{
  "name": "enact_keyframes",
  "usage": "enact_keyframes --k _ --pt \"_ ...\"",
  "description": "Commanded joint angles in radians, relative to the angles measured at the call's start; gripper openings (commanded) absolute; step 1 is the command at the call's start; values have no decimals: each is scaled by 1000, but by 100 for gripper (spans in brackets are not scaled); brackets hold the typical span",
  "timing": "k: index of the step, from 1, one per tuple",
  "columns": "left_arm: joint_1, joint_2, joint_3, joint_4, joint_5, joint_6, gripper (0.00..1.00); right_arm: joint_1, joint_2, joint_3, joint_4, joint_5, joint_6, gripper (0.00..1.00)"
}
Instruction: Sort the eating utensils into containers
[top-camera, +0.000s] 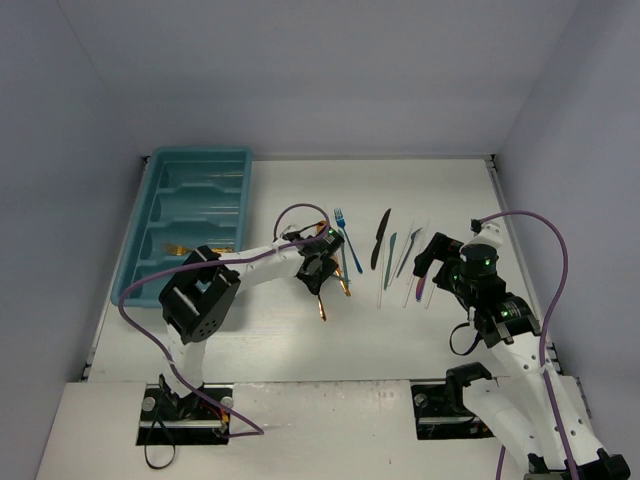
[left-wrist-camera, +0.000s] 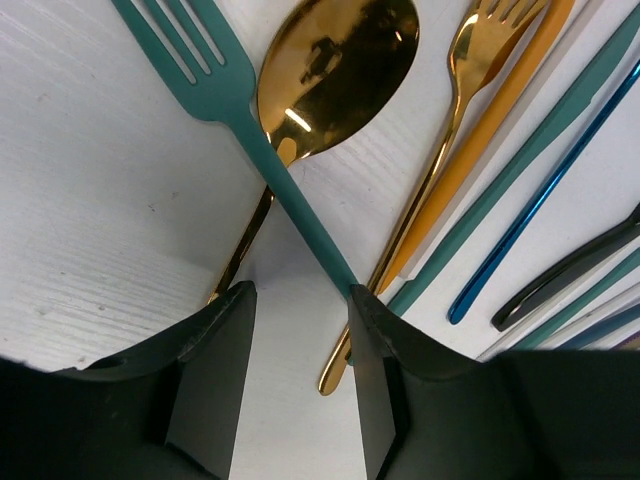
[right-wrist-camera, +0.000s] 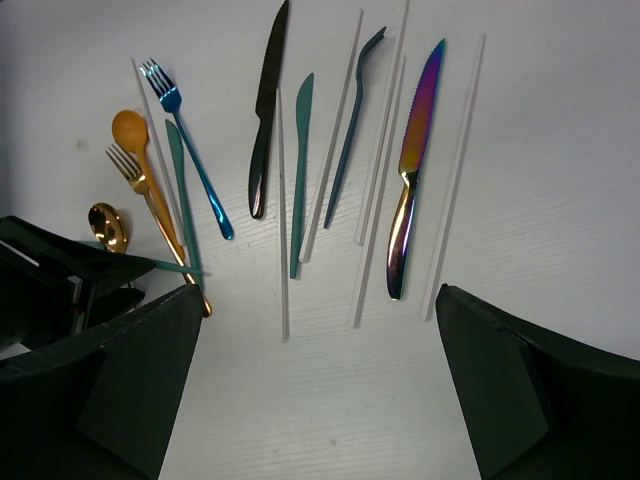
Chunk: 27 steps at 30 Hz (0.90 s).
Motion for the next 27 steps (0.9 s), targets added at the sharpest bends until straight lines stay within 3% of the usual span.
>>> enact_keyframes --k 1,22,27 --pt "10 -98 3 -18 -63 7 40 -4 -3 4 30 28 -4 100" --pt "53 2 62 -21 -52 -20 41 -4 3 4 30 27 -2 100" --pt "57 24 55 -28 -38 -27 36 -4 6 3 30 27 -2 100"
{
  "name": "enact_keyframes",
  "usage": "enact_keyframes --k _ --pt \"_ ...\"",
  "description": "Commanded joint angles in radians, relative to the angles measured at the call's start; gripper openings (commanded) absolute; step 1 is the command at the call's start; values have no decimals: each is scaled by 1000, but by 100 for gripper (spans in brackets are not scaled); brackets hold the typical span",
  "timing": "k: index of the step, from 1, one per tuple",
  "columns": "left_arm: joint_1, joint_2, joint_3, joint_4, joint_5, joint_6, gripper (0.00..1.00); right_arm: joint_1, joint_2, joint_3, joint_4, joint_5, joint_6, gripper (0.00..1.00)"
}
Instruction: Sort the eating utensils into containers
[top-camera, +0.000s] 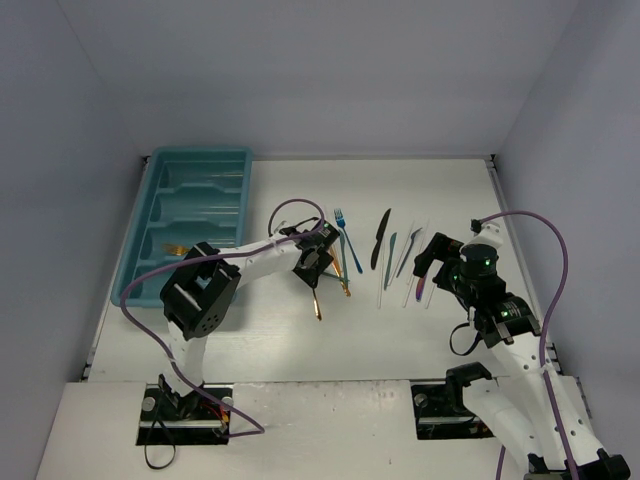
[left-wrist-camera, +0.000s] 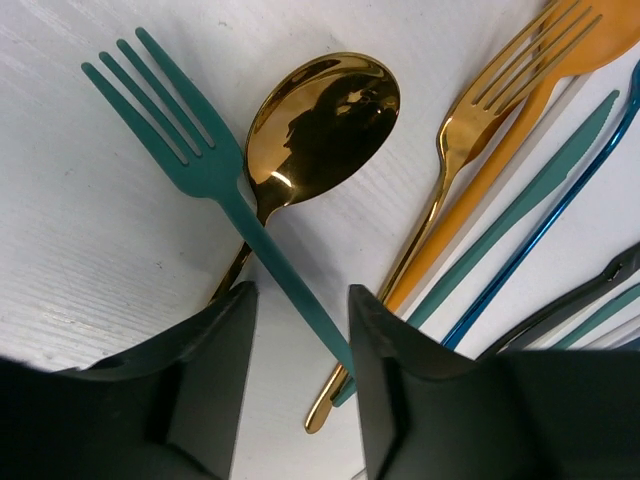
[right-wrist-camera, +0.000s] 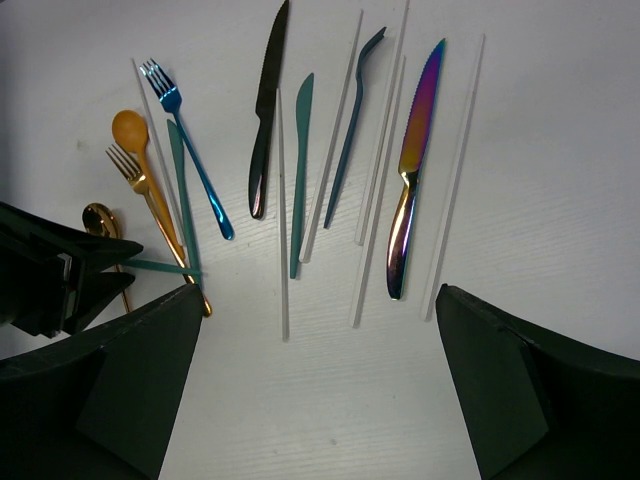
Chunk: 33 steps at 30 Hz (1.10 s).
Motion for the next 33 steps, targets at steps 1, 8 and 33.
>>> enact_keyframes --k 1,8,33 --pt "12 7 25 -16 -10 -22 36 -4 5 3 30 27 -2 100" --pt "15 16 22 -23 -3 -27 25 -3 1 4 30 28 -3 100" --pt "25 -357 -43 -36 -110 74 0 -3 12 5 29 32 -1 100"
